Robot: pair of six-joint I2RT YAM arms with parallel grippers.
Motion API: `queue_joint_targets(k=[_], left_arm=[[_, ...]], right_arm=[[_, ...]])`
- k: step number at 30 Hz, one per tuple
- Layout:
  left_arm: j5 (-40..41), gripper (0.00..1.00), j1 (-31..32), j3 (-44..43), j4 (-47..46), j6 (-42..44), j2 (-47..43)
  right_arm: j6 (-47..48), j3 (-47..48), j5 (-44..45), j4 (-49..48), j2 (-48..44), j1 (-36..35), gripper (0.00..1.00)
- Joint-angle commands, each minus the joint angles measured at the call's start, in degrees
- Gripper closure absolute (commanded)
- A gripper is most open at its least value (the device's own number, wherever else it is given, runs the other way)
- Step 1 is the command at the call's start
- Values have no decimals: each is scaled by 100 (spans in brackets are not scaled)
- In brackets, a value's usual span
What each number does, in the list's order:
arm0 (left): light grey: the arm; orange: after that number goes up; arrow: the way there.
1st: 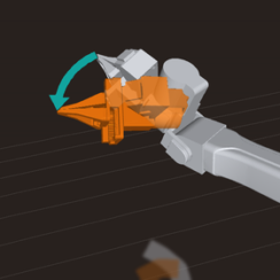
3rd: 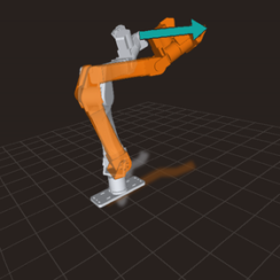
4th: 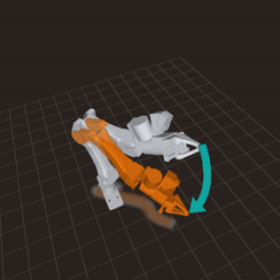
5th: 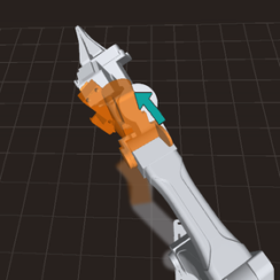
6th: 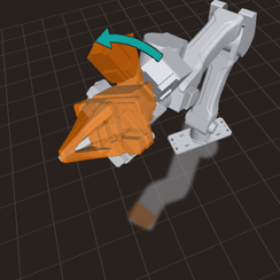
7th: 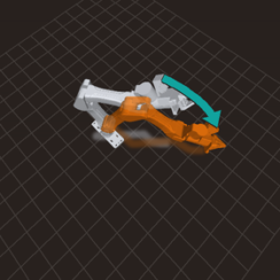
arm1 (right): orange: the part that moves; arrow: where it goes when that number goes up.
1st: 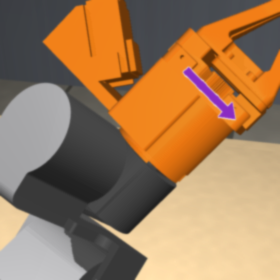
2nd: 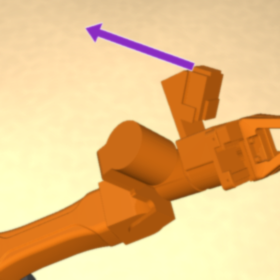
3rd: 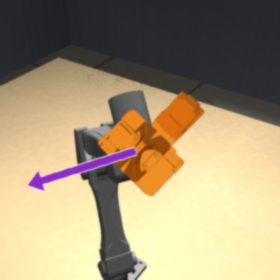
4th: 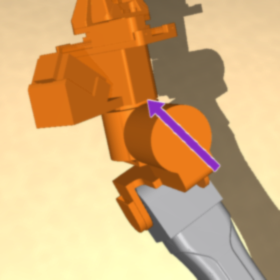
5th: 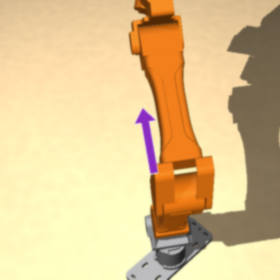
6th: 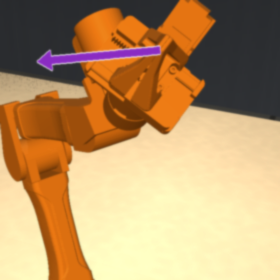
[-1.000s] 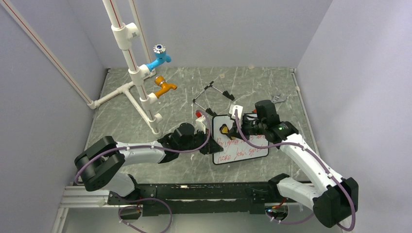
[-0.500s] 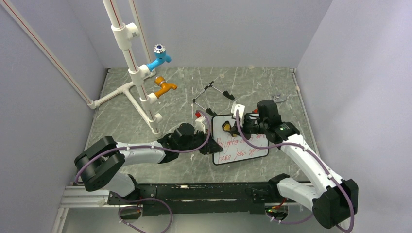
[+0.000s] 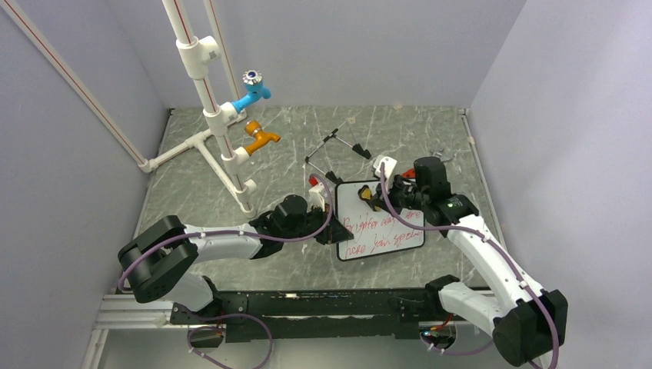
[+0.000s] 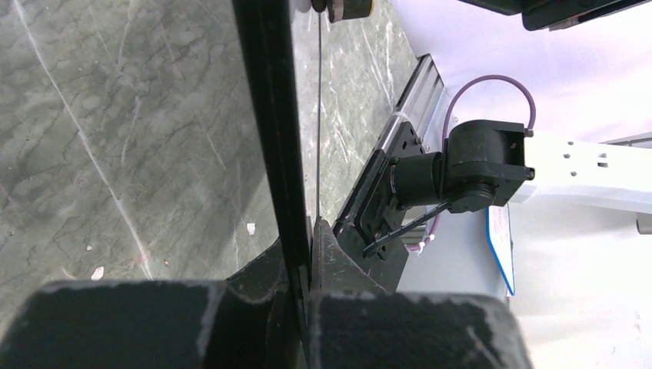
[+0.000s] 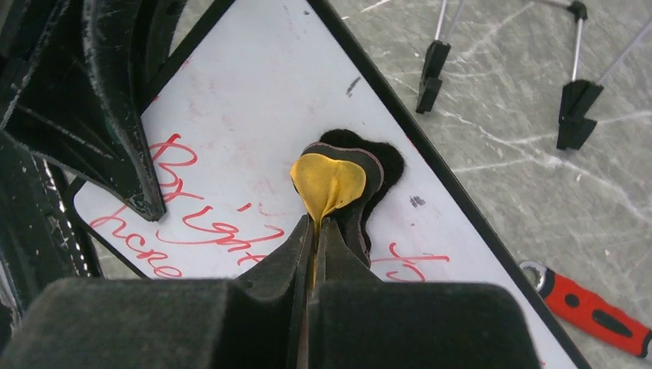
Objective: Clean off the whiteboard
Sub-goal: Erase the whiteboard at the center of the board.
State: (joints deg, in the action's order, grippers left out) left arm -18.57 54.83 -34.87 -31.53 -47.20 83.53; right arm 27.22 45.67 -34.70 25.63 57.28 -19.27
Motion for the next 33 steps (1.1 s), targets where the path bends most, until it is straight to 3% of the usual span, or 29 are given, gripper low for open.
queue_joint_targets(k=[1, 7, 15, 21, 27, 29, 33], left_arm=[[-664, 100, 205, -87, -600, 504, -74], [-604, 100, 172, 23, -651, 445, -187], [-666, 100, 120, 76, -713, 421, -157], [-710, 100, 90, 89, -724, 422, -181], [-659, 100, 59, 191, -800, 392, -257], [-663, 100, 46, 200, -805, 387, -258], [-674, 100, 37, 209, -819, 386, -249]], right_arm=[[980, -83, -726, 430, 188, -106, 100], [1901, -67, -1051, 1150, 447, -673, 100], [533, -66, 235, -10, 22, -67, 100], [1543, -109, -1078, 914, 118, -33, 100], [2098, -76, -1257, 1350, 344, -403, 100], [2009, -84, -1129, 1271, 324, -411, 100], [915, -50, -168, 356, 150, -187, 100]])
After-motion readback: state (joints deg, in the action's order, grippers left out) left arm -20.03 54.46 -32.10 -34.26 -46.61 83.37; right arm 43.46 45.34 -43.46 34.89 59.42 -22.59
